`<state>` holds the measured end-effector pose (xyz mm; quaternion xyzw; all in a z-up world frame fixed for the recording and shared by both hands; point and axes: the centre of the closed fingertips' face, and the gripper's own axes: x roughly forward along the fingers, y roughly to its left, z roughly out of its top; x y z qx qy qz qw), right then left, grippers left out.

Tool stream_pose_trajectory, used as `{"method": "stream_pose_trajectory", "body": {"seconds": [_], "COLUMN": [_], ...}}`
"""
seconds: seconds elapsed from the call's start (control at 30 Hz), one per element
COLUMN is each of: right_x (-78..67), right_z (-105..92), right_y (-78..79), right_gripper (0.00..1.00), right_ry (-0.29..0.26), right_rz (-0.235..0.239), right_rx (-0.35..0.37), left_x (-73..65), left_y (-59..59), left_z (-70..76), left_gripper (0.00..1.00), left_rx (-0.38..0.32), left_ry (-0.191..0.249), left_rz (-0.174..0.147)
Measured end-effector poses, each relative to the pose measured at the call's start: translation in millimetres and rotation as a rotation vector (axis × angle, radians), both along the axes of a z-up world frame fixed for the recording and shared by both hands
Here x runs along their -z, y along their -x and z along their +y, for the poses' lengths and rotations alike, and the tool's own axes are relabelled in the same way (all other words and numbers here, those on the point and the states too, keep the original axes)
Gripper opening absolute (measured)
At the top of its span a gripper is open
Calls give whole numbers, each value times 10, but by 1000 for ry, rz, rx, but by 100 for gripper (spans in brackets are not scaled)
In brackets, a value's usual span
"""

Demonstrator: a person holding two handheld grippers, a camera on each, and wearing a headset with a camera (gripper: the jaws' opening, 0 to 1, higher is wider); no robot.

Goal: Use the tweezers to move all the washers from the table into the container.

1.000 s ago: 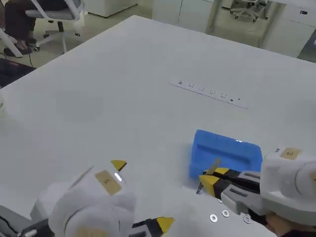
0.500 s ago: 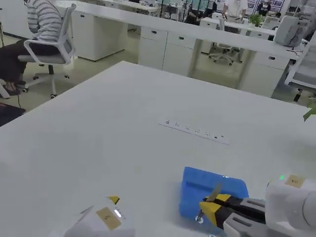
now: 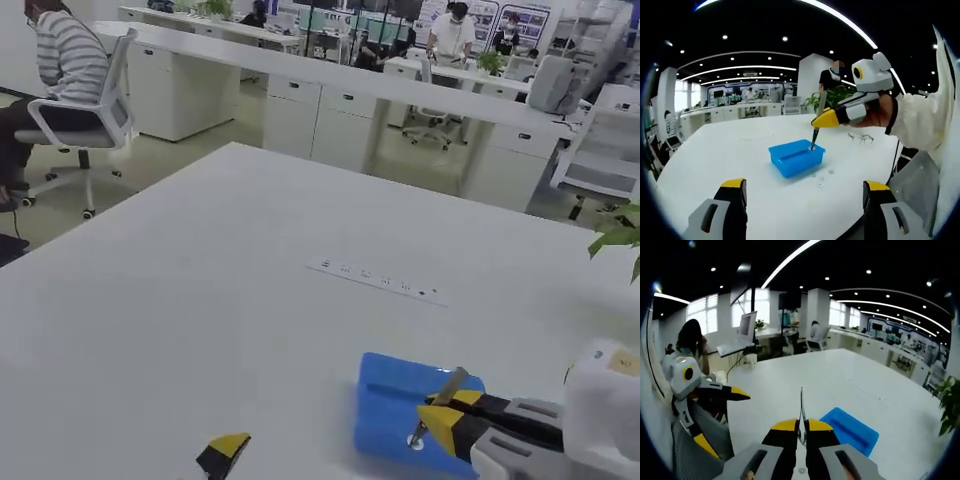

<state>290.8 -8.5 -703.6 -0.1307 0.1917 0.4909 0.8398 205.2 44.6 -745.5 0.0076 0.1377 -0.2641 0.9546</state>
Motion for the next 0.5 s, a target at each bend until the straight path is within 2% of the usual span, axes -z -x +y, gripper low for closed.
{"method": "stream_pose_trajectory", "body": {"seconds": [0.03,0.07,0.13,0.17,0.2,0.33,0.5], "right_x": [-27,-41,-59,-69,-76,-95,-120], "right_z": [-4,-4,1,7,10,33,45], "right_y": [-17,-27,-47,-54,-60,-81,-100], "right_gripper": [1,1,1,1,1,1,1], "right_ry": [-11,-16,-20,-19,-20,-21,-22], "right_rz": [3,5,2,-1,-2,-6,-8], "right_rx": [8,13,17,19,20,16,11], "left_x": [-8,28,146,175,218,218,251], "left_y": [-10,-20,27,33,58,108,96], "left_z": [18,54,59,45,15,-60,-53], "left_gripper": [99,99,99,99,99,99,99], "left_rx": [-11,-22,-7,1,26,70,72], "left_ry": [-7,-51,-127,-148,-179,-194,-188], "left_rz": [-5,-3,37,39,55,32,48]}}
